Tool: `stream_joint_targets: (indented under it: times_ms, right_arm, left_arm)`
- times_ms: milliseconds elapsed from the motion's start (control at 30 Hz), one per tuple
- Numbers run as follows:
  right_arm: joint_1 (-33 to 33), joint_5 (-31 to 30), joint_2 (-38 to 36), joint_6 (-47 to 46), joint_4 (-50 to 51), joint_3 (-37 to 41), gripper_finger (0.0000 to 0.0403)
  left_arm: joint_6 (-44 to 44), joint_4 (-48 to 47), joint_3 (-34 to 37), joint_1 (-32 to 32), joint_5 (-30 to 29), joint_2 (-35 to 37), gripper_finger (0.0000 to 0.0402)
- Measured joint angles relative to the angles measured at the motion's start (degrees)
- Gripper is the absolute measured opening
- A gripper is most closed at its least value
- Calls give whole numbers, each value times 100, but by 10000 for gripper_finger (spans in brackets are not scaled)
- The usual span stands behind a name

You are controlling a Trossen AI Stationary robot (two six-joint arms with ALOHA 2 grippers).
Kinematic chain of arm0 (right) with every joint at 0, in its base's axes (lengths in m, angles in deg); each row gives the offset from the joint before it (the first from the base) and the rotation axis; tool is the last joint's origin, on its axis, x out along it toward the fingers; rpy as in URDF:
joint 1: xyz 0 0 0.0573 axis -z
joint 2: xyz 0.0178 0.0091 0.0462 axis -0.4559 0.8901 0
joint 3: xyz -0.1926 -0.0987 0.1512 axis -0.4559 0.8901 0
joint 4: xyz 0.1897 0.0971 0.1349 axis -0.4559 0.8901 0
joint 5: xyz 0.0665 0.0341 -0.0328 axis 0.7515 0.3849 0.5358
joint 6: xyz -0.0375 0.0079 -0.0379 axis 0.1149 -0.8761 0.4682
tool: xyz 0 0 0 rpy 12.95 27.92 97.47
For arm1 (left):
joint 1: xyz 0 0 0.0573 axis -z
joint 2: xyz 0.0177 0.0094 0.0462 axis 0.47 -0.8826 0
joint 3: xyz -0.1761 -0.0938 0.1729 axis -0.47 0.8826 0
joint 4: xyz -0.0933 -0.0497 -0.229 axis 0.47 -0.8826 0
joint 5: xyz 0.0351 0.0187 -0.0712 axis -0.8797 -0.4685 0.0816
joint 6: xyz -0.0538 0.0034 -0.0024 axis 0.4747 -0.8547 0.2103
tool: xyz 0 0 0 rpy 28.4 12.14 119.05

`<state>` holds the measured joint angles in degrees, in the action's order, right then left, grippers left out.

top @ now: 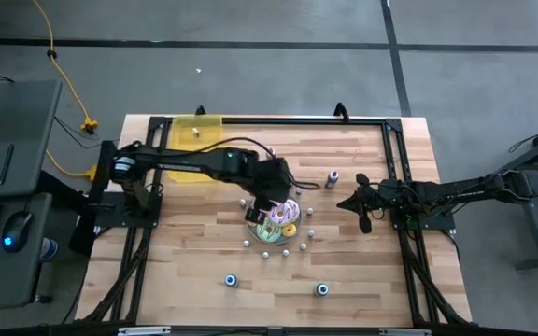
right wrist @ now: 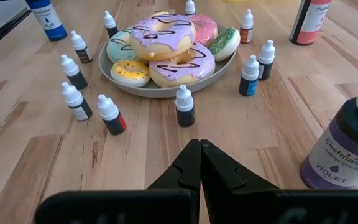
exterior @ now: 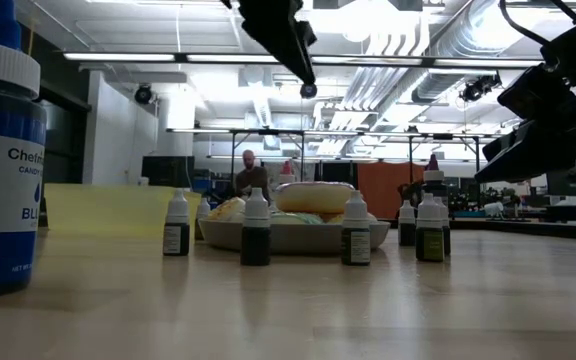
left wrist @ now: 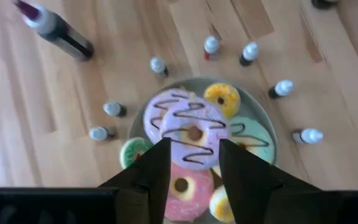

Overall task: Pick & Place food coloring
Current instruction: Put the small black food coloring bottle into the yellow bin

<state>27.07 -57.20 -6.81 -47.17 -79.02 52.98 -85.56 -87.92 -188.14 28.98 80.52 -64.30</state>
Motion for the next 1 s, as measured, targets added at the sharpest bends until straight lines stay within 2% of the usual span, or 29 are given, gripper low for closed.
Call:
stream_joint_targets:
  times_ms: [300,433,733,1000]
  right_arm:
    - [1,0,0,1,8,0,0]
    - [-1,1,0,0,14,1,0]
    - [1,-1,0,0,6,0,0]
    - [0,-1,-1,0,8,-1,0]
  left_arm:
    - [-146,179,-671,186,-280,-796,276]
    - [-195,262,-1030,221,-326,-1233,314]
    - [37,218,-1828,206,-206,-2091,315]
    - [393,619,-1884,125,8,-2592,315]
